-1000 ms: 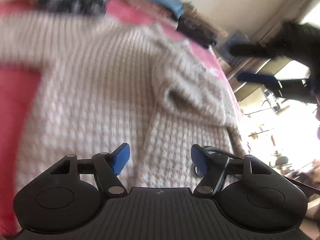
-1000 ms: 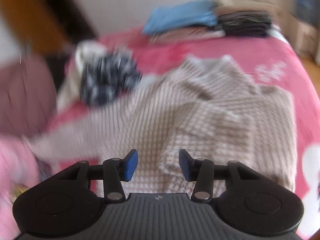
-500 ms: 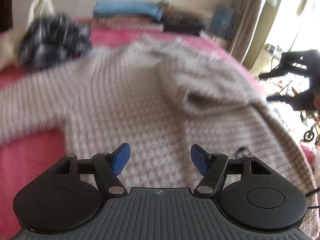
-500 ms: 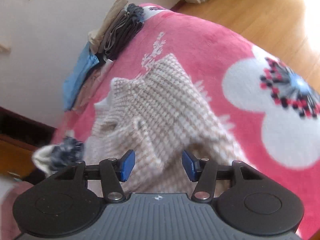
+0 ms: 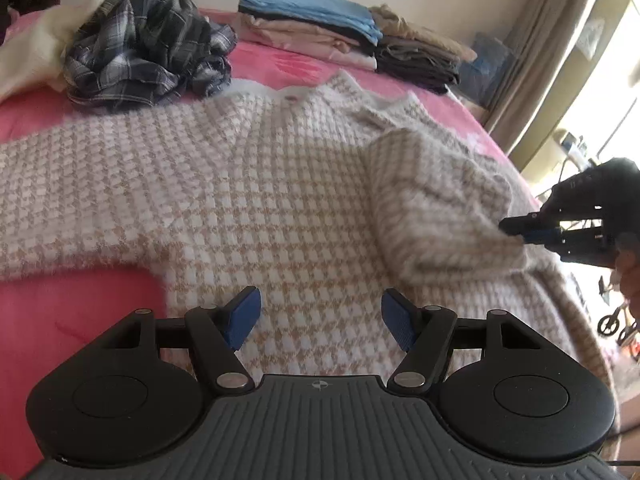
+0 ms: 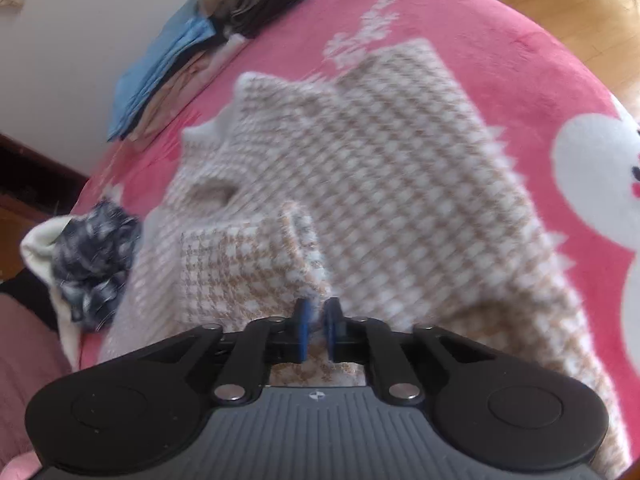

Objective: Fold clothes

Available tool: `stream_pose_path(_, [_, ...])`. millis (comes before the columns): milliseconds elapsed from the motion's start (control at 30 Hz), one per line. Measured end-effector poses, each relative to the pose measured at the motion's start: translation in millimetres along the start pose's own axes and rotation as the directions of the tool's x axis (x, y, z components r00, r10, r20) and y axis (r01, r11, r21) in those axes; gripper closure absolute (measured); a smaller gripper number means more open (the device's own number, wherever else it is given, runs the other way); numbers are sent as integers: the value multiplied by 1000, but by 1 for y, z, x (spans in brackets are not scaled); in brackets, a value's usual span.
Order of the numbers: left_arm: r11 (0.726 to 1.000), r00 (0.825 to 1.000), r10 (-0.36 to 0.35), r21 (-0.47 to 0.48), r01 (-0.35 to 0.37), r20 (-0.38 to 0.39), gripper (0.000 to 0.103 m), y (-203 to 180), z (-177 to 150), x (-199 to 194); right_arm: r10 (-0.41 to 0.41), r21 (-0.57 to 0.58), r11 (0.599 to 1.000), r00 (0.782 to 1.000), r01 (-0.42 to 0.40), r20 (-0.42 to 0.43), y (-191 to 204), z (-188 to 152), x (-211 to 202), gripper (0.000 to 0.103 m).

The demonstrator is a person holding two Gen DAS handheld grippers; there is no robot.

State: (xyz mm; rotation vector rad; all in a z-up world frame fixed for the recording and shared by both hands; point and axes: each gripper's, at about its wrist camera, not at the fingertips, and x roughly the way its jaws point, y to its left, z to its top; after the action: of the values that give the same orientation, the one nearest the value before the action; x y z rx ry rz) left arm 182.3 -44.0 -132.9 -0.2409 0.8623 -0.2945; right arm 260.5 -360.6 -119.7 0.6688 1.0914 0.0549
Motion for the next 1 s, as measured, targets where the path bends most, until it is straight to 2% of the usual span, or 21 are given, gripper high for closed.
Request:
stream_pose_path(100, [999, 1000, -2, -44, 3, 10, 36, 8, 3, -8, 108, -34, 994, 994, -107, 4, 32, -2, -10, 98])
stream_pose_path(233, [993, 1000, -25, -113, 26, 12, 36, 21, 5, -14, 287, -135, 948, 957, -289, -36, 95, -8, -14, 97])
stream_pose_path(333, [990, 999, -39, -132, 40, 10, 36, 26, 4, -17, 346, -179, 915, 932, -360, -110, 132, -17, -5, 92])
stream_pose_path(400, [988, 998, -55, -141, 57, 13, 35, 29, 3, -21, 381, -177, 897, 912, -404, -153, 145, -25, 2, 81])
stream_pose_path(467, [986, 997, -70, -148, 71, 18, 35, 32, 1, -24, 398, -174, 889, 903, -423, -163, 147, -31, 4, 73])
stream_pose_path(600, [984, 998, -68, -166, 68, 9, 35, 35, 2, -19, 397, -152, 898, 910, -412, -124, 124, -38, -6, 72])
stream_pose_path(733, [979, 998, -56, -199, 54, -2, 35, 42, 3, -12, 346, -68, 935, 938, -348, -37, 66, -47, -25, 71])
stream_pose_path(867, [976, 999, -47, -210, 49, 16, 35, 46, 4, -14, 234, 24, 971, 969, -236, 77, 3, -57, -50, 71])
stream_pose_path(933, [979, 999, -33, -201, 39, 34, 35, 45, 4, -14, 169, 68, 981, 976, -179, 140, -29, -61, -63, 71])
stream_pose_path(1000, [983, 998, -10, -181, 20, 57, 35, 42, 6, -14, 70, 44, 996, 979, -80, 192, -45, -62, -75, 71])
